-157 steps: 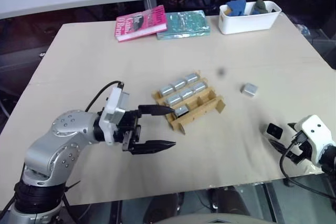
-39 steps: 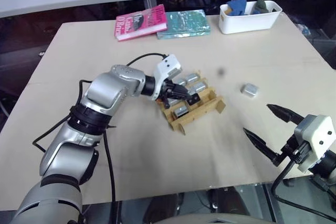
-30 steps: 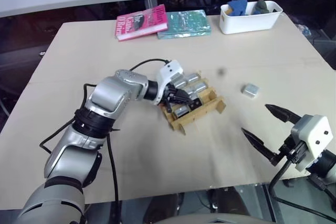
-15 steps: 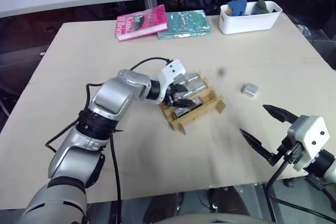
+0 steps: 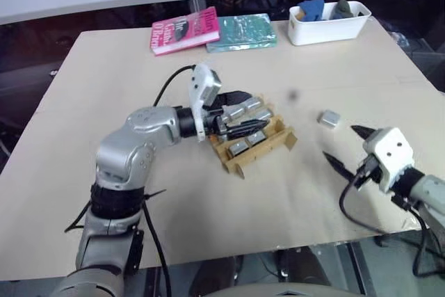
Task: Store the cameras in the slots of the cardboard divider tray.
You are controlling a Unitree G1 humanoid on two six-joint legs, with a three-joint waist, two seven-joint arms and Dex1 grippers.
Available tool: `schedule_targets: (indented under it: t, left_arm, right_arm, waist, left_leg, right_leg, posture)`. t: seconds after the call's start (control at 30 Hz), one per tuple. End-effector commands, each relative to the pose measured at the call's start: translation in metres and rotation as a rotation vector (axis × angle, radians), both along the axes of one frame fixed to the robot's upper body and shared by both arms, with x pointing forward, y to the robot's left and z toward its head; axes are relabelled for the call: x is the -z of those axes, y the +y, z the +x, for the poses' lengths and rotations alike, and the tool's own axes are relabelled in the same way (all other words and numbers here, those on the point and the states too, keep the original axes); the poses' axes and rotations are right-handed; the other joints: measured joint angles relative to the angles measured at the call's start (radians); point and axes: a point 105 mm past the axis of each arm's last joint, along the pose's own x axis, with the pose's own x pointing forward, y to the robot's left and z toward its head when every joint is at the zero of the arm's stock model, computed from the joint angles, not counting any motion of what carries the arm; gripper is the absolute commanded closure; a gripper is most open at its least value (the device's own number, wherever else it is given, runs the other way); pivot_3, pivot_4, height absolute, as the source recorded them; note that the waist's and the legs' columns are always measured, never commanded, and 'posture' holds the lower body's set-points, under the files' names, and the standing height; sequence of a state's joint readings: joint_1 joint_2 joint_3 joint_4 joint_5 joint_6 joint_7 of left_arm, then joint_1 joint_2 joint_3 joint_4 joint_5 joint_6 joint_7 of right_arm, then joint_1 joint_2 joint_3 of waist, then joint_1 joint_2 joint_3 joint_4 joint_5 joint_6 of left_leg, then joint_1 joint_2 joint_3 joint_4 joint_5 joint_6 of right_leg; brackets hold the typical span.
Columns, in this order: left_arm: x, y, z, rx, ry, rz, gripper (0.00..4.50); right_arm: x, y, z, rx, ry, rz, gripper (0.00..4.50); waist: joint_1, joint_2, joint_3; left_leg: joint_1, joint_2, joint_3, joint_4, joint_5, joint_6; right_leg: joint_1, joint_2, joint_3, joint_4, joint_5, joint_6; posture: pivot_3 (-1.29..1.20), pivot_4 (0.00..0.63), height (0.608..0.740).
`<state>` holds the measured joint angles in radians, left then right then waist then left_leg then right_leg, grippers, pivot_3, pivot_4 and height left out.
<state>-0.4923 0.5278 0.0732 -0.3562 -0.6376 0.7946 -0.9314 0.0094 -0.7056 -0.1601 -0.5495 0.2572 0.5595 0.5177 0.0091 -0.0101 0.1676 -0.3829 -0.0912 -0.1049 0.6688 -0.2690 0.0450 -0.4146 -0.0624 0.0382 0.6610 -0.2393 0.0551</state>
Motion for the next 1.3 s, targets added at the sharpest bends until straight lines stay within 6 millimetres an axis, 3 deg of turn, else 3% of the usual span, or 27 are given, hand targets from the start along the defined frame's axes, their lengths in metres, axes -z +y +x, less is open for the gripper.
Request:
schedule_targets:
  t: [0.03, 0.13, 0.4, 0.83, 0.87, 0.9, 1.03, 1.17, 1.3]
  left_arm:
    - [-0.011, 0.014, -0.024, 0.062, -0.076, -0.059, 0.02]
    - [0.002, 0.024, -0.036, 0.027, -0.106, -0.031, 0.02]
    - [0.014, 0.022, -0.057, -0.014, -0.092, -0.046, 0.02]
    - [0.022, 0.031, -0.069, -0.087, -0.081, -0.051, 0.02]
    - [0.023, 0.032, -0.070, -0.088, -0.080, -0.050, 0.00]
    - [0.024, 0.032, -0.070, -0.088, -0.079, -0.048, 0.00]
    - [0.025, 0.034, -0.071, -0.085, -0.085, -0.037, 0.00]
    - [0.026, 0.036, -0.073, -0.050, -0.112, -0.014, 0.00]
    - [0.027, 0.040, -0.072, -0.042, -0.119, -0.007, 0.00]
  right_arm:
    - [-0.002, -0.012, 0.026, 0.023, 0.004, -0.015, 0.00]
    - [0.001, -0.015, 0.048, 0.002, 0.059, 0.006, 0.00]
    - [0.008, -0.027, 0.085, -0.030, 0.175, 0.033, 0.00]
    - [0.026, -0.017, 0.111, -0.121, 0.243, 0.001, 0.00]
    - [0.026, -0.017, 0.111, -0.124, 0.243, 0.001, 0.54]
    - [0.026, -0.016, 0.111, -0.128, 0.245, 0.004, 0.69]
    - [0.025, -0.016, 0.111, -0.140, 0.245, 0.003, 2.52]
    - [0.021, -0.021, 0.108, -0.138, 0.222, -0.011, 2.67]
    - [0.003, -0.020, 0.097, -0.157, 0.136, 0.003, 2.67]
  waist:
    - [0.002, 0.001, 0.000]
    - [-0.003, 0.001, 0.000]
    - [0.003, 0.001, 0.000]
    - [-0.019, 0.001, 0.000]
    - [-0.020, 0.001, 0.000]
    - [-0.020, 0.001, 0.000]
    - [-0.023, 0.001, 0.000]
    - [-0.022, 0.002, 0.000]
    - [-0.019, 0.002, 0.000]
  left_leg:
    - [0.000, 0.000, 0.000, 0.000, 0.000, 0.000]
    - [0.000, 0.000, 0.001, -0.001, 0.000, 0.000]
    - [-0.001, 0.000, 0.000, -0.001, -0.001, 0.001]
    - [-0.001, 0.000, 0.001, -0.001, -0.001, 0.001]
    - [-0.001, 0.000, 0.001, -0.001, -0.001, 0.001]
    - [-0.001, 0.000, 0.001, -0.001, -0.001, 0.001]
    - [0.000, 0.000, 0.001, -0.001, -0.001, 0.001]
    - [0.001, 0.000, 0.001, -0.001, -0.001, 0.001]
    - [0.000, 0.000, 0.001, -0.002, -0.001, 0.001]
  right_leg:
    - [0.000, 0.000, 0.000, 0.000, 0.000, 0.000]
    - [0.000, 0.000, 0.001, -0.001, 0.000, 0.000]
    - [0.000, -0.001, 0.000, -0.003, 0.000, 0.000]
    - [0.000, 0.000, 0.001, -0.002, 0.000, 0.000]
    - [0.000, 0.000, 0.001, -0.002, 0.000, 0.000]
    - [0.000, 0.000, 0.001, -0.002, 0.000, 0.000]
    - [0.000, 0.000, 0.001, -0.002, 0.000, 0.000]
    - [0.000, 0.000, 0.001, -0.001, 0.000, -0.001]
    - [0.000, 0.000, 0.001, -0.002, 0.000, -0.001]
  posture:
    - [0.00, 0.150, 0.740]
    - [0.00, 0.150, 0.740]
    - [0.00, 0.150, 0.740]
    - [0.00, 0.150, 0.740]
    - [0.00, 0.150, 0.740]
    - [0.00, 0.150, 0.740]
    - [0.00, 0.150, 0.740]
    - [0.00, 0.150, 0.740]
    - [0.00, 0.150, 0.740]
